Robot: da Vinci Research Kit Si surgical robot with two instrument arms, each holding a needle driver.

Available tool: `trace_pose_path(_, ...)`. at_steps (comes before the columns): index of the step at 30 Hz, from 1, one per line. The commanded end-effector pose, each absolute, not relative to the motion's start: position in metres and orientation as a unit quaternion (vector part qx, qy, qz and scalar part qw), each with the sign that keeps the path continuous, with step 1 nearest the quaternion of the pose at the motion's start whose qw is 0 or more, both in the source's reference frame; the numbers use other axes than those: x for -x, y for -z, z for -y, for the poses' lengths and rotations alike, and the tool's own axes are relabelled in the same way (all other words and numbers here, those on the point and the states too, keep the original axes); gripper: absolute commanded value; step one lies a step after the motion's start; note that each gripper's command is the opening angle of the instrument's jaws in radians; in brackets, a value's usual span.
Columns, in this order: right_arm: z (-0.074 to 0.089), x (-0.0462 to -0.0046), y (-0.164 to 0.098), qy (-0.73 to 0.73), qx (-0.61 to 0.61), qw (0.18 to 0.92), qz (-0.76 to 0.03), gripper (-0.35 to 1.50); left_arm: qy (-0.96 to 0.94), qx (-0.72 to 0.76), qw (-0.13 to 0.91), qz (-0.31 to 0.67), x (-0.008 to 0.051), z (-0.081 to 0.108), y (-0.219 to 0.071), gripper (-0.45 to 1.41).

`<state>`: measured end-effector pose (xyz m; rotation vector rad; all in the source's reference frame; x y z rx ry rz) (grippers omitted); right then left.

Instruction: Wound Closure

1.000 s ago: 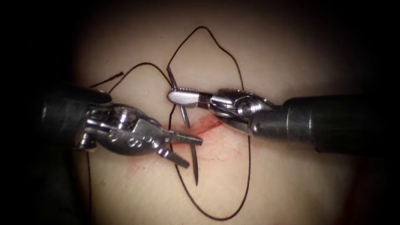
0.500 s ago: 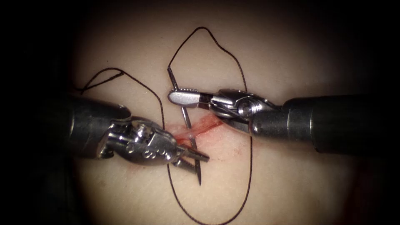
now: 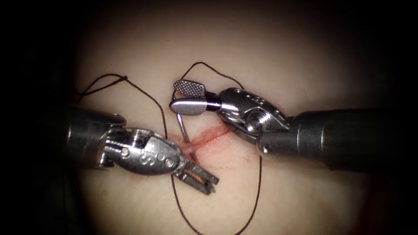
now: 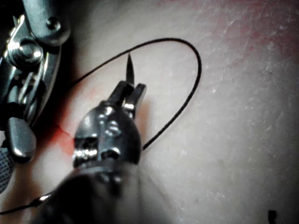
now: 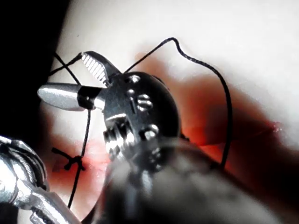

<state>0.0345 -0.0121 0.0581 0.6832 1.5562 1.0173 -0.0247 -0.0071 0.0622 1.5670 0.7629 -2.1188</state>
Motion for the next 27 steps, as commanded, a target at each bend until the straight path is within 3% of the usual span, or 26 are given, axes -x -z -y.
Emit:
trace_pose_path(1,0.011,-0.0354,-0.057,-0.434,-0.29,0.529,-0.669,1.08,0.726,-0.603,0.177,-0.28,0.0253,0.007,-0.062,-0.45)
trace_pose_path(4,0.01,-0.0353,-0.057,-0.434,-0.286,0.526,-0.673,1.08,0.704,-0.632,0.16,-0.283,0.0256,0.007,-0.061,-0.45)
trace_pose_path(9,0.01,-0.0352,-0.057,-0.434,-0.283,0.527,-0.674,1.05,0.643,-0.692,0.036,-0.327,0.0261,0.005,-0.057,-0.45)
trace_pose_path(17,0.011,-0.0355,-0.057,-0.432,-0.28,0.529,-0.675,0.98,0.444,-0.716,-0.278,-0.461,0.0253,0.0,-0.054,-0.45)
trace_pose_path(19,0.011,-0.0356,-0.057,-0.432,-0.28,0.529,-0.675,0.93,0.428,-0.715,-0.294,-0.468,0.025,0.0,-0.054,-0.45)
trace_pose_path(20,0.011,-0.0356,-0.057,-0.431,-0.28,0.53,-0.675,0.83,0.405,-0.705,-0.32,-0.486,0.0245,-0.001,-0.053,-0.45)
trace_pose_path(21,0.011,-0.0357,-0.058,-0.426,-0.281,0.532,-0.676,0.58,0.382,-0.694,-0.349,-0.5,0.0236,-0.002,-0.054,-0.45)
trace_pose_path(24,0.013,-0.0354,-0.059,-0.374,-0.323,0.545,-0.678,-0.35,0.353,-0.695,-0.382,-0.496,0.0208,-0.004,-0.053,-0.45)
trace_pose_path(27,0.013,-0.0351,-0.059,-0.342,-0.353,0.573,-0.655,-0.35,0.337,-0.698,-0.408,-0.483,0.0185,-0.007,-0.051,-0.45)
